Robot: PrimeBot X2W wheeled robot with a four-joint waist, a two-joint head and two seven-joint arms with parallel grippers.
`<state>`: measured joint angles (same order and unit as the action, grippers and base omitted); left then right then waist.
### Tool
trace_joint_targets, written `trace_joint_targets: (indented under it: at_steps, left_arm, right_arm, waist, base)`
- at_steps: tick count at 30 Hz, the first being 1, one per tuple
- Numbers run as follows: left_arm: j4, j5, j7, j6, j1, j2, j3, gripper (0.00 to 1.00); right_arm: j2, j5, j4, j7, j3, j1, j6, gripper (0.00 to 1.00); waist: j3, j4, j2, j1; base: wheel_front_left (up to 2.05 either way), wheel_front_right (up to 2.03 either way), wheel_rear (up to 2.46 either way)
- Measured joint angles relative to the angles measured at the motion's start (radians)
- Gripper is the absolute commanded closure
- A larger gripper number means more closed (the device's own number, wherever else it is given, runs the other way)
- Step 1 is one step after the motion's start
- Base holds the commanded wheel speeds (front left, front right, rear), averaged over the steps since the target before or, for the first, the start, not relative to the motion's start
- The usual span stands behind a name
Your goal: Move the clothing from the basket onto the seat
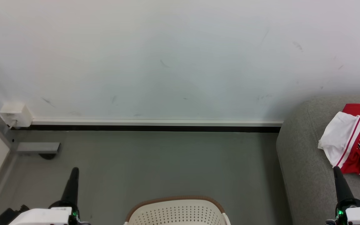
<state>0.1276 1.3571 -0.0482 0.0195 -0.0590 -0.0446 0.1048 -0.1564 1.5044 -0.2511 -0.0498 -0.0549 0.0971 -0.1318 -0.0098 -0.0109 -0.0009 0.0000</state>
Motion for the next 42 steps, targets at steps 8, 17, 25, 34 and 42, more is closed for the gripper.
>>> trace_joint_targets:
  at_steps: [8,17,25,34,42]
  left_arm:
    - [-0.002,0.063,-0.014,-0.003,-0.008,0.000,0.003,1.00]
    - [-0.005,0.131,-0.033,-0.007,-0.019,-0.001,0.006,1.00]
    - [-0.007,0.186,-0.048,-0.009,-0.027,-0.001,0.009,1.00]
    - [-0.011,0.244,-0.064,-0.012,-0.037,-0.002,0.011,1.00]
    - [-0.011,0.247,-0.065,-0.012,-0.038,-0.002,0.011,1.00]
  right_arm:
    - [-0.014,0.075,0.002,-0.001,-0.012,0.004,0.000,1.00]
    - [-0.037,0.164,0.008,-0.006,-0.033,0.016,0.000,1.00]
    - [-0.061,0.243,0.014,-0.018,-0.053,0.022,0.000,1.00]
    - [-0.086,0.324,0.022,-0.032,-0.080,0.027,0.000,1.00]
    - [-0.104,0.353,0.029,-0.054,-0.106,0.029,0.000,1.00]
  waist:
    - [0.002,0.002,0.0000,0.0000]
    - [0.004,0.005,0.0000,0.0000]
    - [0.005,0.008,-0.0001,0.0000]
    - [0.007,0.010,0.0000,0.0000]
    - [0.008,0.011,0.0000,0.0000]
  base:
    - [0.00,0.00,0.00]
    - [0.00,0.00,0.00]
    - [0.00,0.00,0.00]
    - [0.00,0.00,0.00]
    - [0.00,0.00,0.00]
